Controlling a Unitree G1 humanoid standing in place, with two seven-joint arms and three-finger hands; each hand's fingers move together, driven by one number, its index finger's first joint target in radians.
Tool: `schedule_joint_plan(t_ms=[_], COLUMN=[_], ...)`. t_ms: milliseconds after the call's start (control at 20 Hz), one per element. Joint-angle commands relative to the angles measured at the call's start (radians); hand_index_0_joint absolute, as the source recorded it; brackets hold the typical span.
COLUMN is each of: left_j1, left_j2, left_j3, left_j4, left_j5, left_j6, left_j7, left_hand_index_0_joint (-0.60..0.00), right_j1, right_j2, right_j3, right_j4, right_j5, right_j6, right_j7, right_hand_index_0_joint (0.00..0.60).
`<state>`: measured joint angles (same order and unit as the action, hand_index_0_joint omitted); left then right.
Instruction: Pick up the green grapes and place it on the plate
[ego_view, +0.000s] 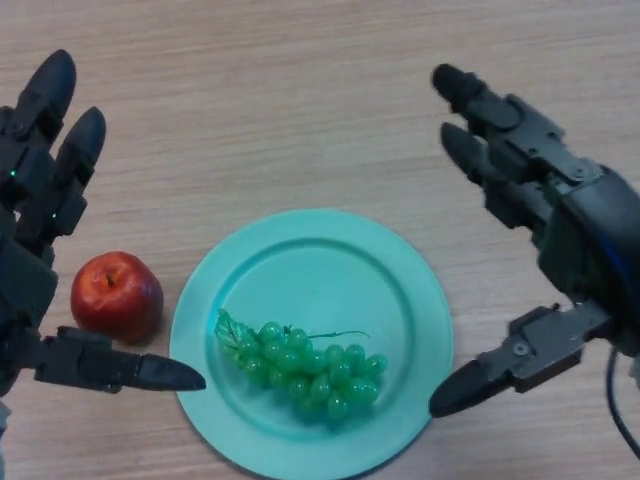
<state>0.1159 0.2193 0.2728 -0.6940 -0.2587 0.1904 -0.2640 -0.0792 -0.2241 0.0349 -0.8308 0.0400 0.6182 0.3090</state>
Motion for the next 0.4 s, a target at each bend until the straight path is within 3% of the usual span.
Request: schedule_joint_plan(t_ms=[50, 400], left_j1=[-0.005, 0.014], left_j2=[0.009, -0.008], left_j3=[0.053, 0.058], left_j4=[-0.075, -0.166], left_j5=[0.013, -0.039], left_j6=[-0.076, -0.032], left_j7=[0.047, 0.061], left_hand_index_0_joint=[0.000, 0.000], right_j1=[-0.011, 0.015], right_j2=[-0.023, -0.025], right_j3=[-0.044, -0.113], right_j4=[-0.046, -0.056], right_j5=[0.052, 0.090], right_j6=[-0.137, -0.151], right_j7=[-0.019, -0.092], right_hand_index_0_joint=[0.000, 0.000])
